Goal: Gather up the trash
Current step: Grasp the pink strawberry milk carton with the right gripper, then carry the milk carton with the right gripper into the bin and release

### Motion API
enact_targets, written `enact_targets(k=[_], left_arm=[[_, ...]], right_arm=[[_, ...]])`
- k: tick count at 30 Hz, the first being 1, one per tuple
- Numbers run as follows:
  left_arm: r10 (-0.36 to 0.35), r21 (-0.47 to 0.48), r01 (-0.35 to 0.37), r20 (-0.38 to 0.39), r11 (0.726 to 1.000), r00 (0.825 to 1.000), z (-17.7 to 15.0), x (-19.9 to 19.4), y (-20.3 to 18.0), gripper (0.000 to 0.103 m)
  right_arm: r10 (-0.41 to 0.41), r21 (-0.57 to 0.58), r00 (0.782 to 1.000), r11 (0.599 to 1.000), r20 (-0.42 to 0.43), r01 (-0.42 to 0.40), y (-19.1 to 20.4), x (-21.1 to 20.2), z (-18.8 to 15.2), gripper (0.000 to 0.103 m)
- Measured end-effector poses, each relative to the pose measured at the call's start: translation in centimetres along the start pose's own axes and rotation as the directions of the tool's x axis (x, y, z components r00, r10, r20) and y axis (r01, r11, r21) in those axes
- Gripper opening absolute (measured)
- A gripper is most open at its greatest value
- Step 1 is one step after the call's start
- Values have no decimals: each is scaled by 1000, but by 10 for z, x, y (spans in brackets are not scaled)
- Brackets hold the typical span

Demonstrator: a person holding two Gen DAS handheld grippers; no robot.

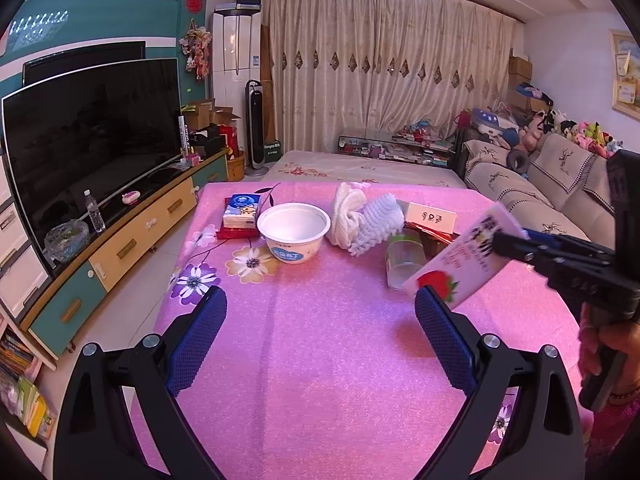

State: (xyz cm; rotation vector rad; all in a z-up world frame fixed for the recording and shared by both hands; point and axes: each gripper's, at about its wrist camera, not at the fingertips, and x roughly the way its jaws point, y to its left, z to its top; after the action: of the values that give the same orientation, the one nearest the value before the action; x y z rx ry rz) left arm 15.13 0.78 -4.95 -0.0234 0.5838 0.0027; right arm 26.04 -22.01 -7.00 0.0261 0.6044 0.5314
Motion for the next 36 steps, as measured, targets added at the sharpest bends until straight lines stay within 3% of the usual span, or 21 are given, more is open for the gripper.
enact_targets(k=[5,10,17,22,28,36], left_arm=[[-18,23,18,-4,1000,1000,1,2,-15,94],[-35,47,35,-13,998,999,2,6,-30,94],[-59,86,61,-27,994,998,6,15,-55,94],[-86,106,91,-44,990,995,8,24,-75,94],[-113,144,122,-69,982,991,6,33,-98,94],[-116,164,129,-90,978,989,4,43,-110,94]], right_arm=[[-133,68,989,989,60,128,-42,-46,-9,43],[-300,163,951,945,78,285,-98,-83,-24,43],[-518,304,854,821,38,484,-181,-124,-61,43],[-623,330,781,730,-38,599,-223,-126,-90,43],[-649,335,750,684,-125,648,-257,-111,-120,43],[-645,345,745,669,-171,659,-269,-95,-131,44]])
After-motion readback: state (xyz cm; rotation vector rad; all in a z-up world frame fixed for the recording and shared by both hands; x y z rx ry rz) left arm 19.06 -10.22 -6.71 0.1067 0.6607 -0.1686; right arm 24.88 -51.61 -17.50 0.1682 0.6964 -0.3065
